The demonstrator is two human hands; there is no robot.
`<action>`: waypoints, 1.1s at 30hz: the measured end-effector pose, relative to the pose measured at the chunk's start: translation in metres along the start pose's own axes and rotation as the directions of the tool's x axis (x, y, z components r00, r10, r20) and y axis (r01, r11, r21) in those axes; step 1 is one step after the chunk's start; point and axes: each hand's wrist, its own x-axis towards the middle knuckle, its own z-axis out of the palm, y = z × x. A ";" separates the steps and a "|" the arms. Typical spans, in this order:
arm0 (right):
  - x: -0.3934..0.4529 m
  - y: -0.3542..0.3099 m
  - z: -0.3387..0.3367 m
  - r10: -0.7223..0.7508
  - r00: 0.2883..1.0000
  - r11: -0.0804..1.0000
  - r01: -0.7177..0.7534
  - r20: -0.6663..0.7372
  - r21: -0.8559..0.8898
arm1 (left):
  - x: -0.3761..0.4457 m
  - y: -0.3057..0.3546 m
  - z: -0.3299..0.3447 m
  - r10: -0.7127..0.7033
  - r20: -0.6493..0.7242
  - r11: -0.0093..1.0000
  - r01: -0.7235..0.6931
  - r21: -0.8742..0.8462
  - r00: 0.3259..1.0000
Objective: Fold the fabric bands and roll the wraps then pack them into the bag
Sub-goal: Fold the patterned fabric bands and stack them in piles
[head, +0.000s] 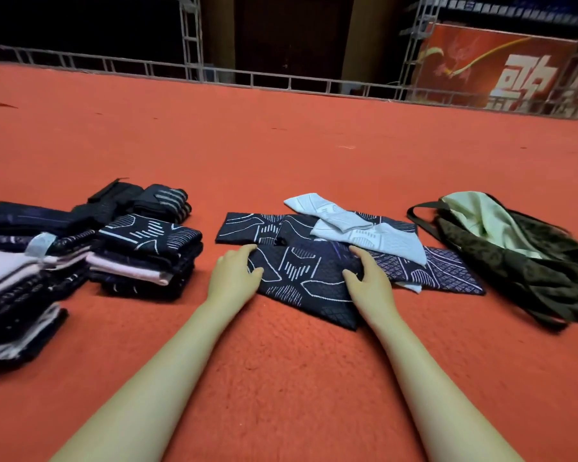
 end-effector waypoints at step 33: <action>-0.034 -0.041 0.011 -0.304 0.912 0.951 0.271 0.277 0.151 | -0.017 0.007 -0.005 0.222 -0.069 0.973 -0.226 -0.054 0.973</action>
